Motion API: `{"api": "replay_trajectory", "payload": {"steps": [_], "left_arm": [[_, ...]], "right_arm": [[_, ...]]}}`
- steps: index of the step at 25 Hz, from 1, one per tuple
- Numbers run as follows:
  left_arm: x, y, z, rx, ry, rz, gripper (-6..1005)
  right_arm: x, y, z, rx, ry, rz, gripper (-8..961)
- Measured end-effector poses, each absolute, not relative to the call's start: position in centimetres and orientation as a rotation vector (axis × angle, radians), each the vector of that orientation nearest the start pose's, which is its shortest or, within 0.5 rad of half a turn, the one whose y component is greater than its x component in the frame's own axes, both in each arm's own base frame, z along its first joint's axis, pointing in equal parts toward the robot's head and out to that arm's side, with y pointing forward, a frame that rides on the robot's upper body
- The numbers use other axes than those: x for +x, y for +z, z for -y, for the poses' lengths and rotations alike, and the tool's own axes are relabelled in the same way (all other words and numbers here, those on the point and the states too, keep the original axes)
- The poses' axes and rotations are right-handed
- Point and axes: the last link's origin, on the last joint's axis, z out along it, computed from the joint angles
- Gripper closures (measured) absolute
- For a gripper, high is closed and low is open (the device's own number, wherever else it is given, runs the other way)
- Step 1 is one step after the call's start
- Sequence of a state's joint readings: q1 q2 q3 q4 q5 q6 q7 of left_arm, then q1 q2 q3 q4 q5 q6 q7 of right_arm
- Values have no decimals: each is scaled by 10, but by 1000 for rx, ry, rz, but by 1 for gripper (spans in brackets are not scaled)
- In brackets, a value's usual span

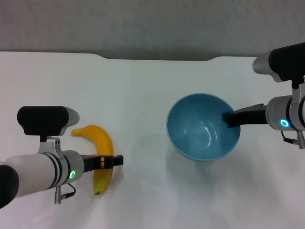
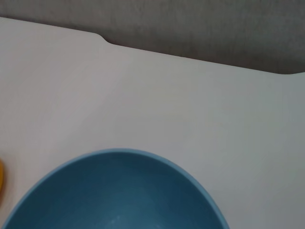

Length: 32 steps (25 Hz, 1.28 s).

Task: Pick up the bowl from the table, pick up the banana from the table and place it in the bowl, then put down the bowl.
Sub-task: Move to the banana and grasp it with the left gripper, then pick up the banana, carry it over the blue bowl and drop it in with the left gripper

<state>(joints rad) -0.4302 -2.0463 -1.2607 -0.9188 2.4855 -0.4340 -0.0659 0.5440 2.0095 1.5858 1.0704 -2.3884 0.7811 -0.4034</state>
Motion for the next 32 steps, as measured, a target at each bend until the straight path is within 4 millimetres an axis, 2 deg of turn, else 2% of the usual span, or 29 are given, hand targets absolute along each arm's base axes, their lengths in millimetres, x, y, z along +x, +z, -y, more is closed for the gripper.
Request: {"api": "replay_trajectory", "payload": {"steps": [7, 13, 17, 20, 21, 22, 25, 26, 27, 28, 29, 30, 32], "left_arm": [[-268, -85, -365, -1987, -103, 1325, 235], [-268, -84, -365, -1986, -109, 1320, 446], [-267, -82, -366, -1985, -117, 1315, 491], [-259, -72, -368, -1982, -162, 1301, 502], [-249, -56, -369, -1975, -225, 1272, 502], [-249, -56, -369, -1975, -225, 1272, 502], [-230, -22, -365, -1963, -332, 1192, 502], [-225, -17, -363, -1964, -352, 1178, 502], [-211, -8, -359, -1974, -400, 1139, 502], [-202, -7, -357, -1987, -426, 1120, 501], [-202, -7, -357, -1987, -426, 1120, 501], [-188, -7, -353, -2019, -469, 1092, 501], [-180, -9, -352, -2041, -495, 1078, 501]], "right_arm": [[218, -19, -411, -2213, 46, -1037, 881], [219, -19, -410, -2212, 43, -1040, 877], [223, -19, -408, -2207, 40, -1048, 874], [230, -19, -406, -2195, 35, -1066, 872], [231, -21, -404, -2197, 32, -1074, 871], [230, -22, -403, -2202, 34, -1076, 871], [227, -27, -402, -2218, 46, -1087, 868], [227, -27, -402, -2218, 46, -1087, 868], [228, -30, -403, -2219, 57, -1109, 867], [228, -32, -403, -2219, 64, -1122, 866], [228, -32, -403, -2219, 64, -1122, 866], [228, -34, -403, -2222, 69, -1132, 865], [225, -39, -404, -2235, 78, -1138, 863]]}}
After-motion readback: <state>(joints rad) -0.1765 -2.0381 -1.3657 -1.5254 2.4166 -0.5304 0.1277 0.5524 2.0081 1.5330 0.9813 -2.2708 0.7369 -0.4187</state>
